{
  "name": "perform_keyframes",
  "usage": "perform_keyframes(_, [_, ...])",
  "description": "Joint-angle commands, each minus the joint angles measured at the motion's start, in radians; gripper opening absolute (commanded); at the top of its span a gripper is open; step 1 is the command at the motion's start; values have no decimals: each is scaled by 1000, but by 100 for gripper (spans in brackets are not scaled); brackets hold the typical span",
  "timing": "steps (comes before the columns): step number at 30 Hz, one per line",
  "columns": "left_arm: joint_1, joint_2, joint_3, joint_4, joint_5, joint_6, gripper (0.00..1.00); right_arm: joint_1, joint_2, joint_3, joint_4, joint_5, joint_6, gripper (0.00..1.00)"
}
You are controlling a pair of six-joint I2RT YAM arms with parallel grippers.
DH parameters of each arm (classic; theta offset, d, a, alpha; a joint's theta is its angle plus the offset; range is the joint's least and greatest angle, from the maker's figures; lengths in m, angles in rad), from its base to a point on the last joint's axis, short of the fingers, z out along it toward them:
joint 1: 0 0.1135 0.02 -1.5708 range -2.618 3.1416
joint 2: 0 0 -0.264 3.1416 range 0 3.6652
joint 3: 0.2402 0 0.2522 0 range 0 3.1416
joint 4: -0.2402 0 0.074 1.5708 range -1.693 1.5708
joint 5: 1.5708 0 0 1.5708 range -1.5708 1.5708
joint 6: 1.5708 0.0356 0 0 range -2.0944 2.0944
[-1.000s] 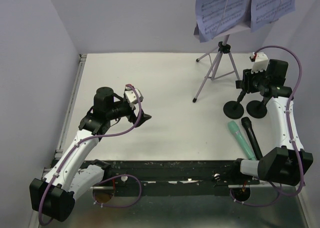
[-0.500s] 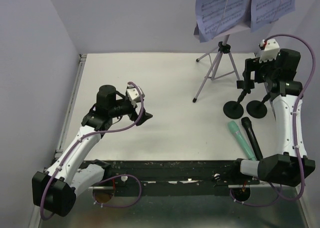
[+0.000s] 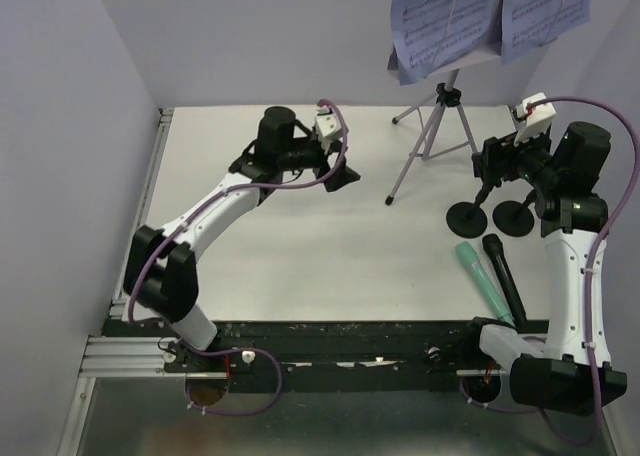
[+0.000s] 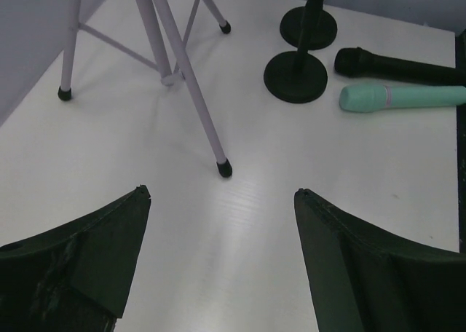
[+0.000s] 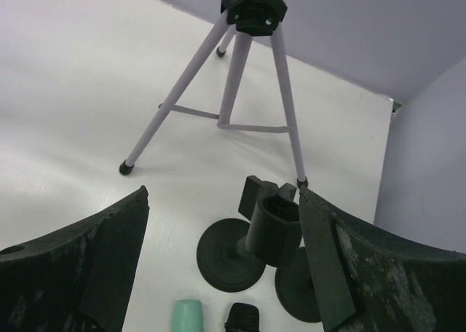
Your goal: Pack up the instrument practice props
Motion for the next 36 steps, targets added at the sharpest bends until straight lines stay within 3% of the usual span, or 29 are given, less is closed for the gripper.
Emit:
perform_keyframes(1, [-53,246,260,37,57,-59,89,-7,21,-25,36,-122,-29,89])
perform_keyframes(8, [-79,570,544,136,35,-189,84,-7,20,-36,36,-153,-17,87])
perform_keyframes(14, [-120,753,741,249,-49,-291,79,-7,-25,-59,-28,-56,-23,87])
perform_keyframes(19, [-161,831,821,301,-194,-304,76,-8,-79,-51,-163,-13,6,87])
perform_keyframes(25, [-185,919,899,311,-240,-308,74,-7,-122,-84,-195,-15,-52,86])
perform_keyframes(36, [-194,983,967,317,-285,-267,51,-7,-125,-67,-234,-8,-16,86])
